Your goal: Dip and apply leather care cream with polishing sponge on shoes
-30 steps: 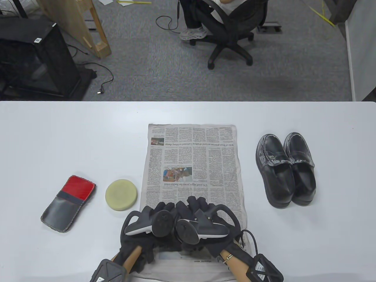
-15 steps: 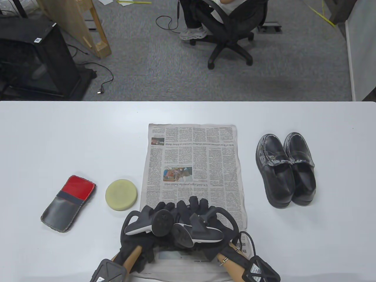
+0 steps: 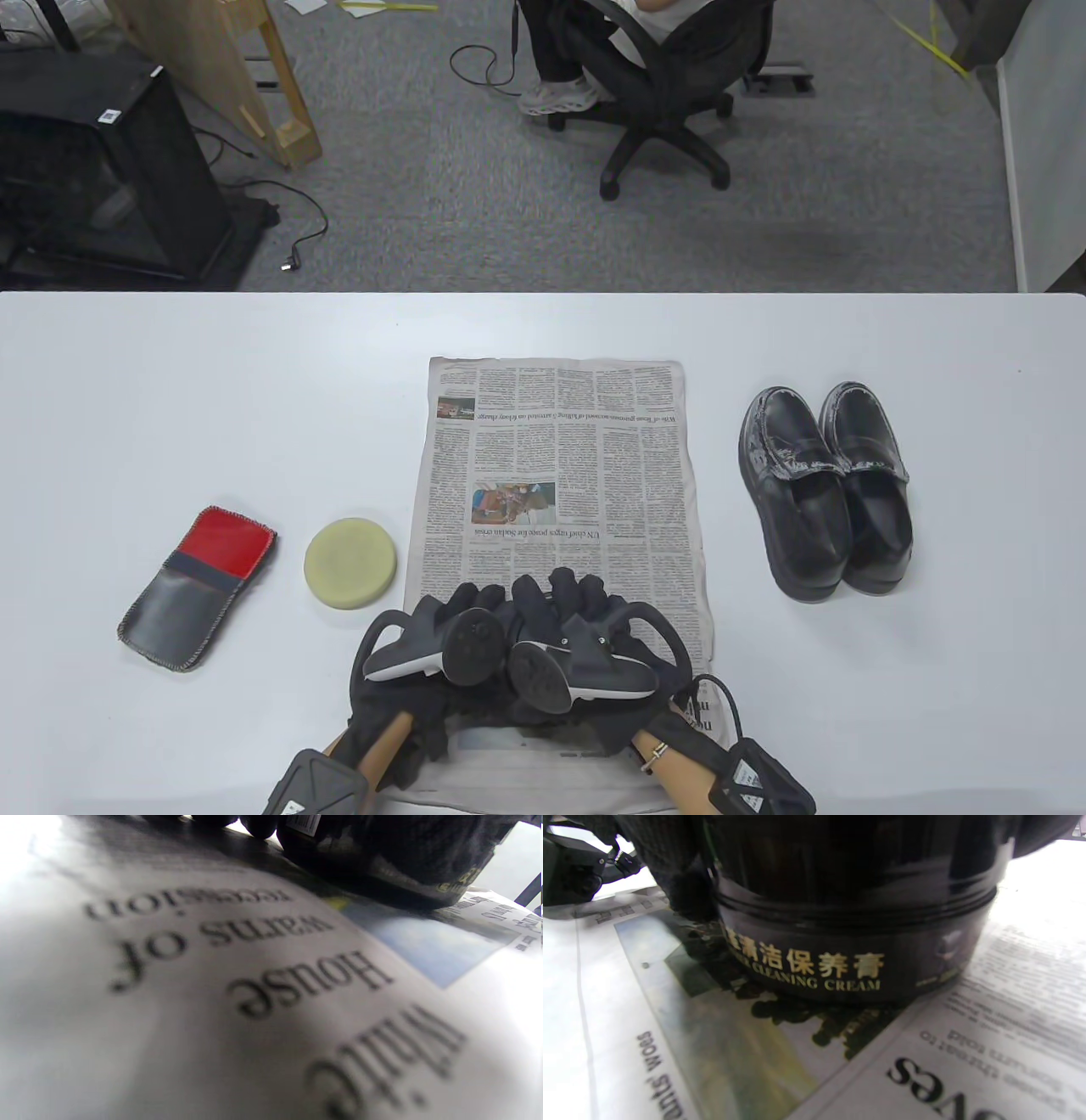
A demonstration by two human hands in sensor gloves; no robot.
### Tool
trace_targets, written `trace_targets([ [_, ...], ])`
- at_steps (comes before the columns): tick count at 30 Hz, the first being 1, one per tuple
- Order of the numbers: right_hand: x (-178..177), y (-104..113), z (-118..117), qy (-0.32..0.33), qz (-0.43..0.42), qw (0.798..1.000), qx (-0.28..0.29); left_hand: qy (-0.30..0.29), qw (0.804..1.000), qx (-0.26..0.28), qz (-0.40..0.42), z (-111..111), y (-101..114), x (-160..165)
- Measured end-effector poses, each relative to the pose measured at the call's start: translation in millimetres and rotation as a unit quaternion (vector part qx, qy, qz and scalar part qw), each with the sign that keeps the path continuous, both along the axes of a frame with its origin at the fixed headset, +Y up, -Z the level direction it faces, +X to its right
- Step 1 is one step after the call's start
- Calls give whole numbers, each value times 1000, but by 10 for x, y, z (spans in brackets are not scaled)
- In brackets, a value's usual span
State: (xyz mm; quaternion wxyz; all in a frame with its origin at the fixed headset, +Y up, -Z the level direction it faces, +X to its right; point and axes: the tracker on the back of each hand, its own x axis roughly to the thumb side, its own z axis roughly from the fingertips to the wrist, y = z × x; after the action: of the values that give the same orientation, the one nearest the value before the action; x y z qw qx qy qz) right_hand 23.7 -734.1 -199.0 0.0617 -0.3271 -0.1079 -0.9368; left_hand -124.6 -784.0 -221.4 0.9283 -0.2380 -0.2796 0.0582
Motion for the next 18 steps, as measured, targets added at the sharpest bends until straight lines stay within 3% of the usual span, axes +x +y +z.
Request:
trace_targets([
  [2,3,30,24,8,-1,1000,18,0,1000,0,-1,1,0,4],
  [5,10,33,14,2,-20,1000,-14,1,1000,0,0,2,-2,6],
  [18,30,-26,32,-21,10,1000,14,3,1000,1,3,3,-4,9],
])
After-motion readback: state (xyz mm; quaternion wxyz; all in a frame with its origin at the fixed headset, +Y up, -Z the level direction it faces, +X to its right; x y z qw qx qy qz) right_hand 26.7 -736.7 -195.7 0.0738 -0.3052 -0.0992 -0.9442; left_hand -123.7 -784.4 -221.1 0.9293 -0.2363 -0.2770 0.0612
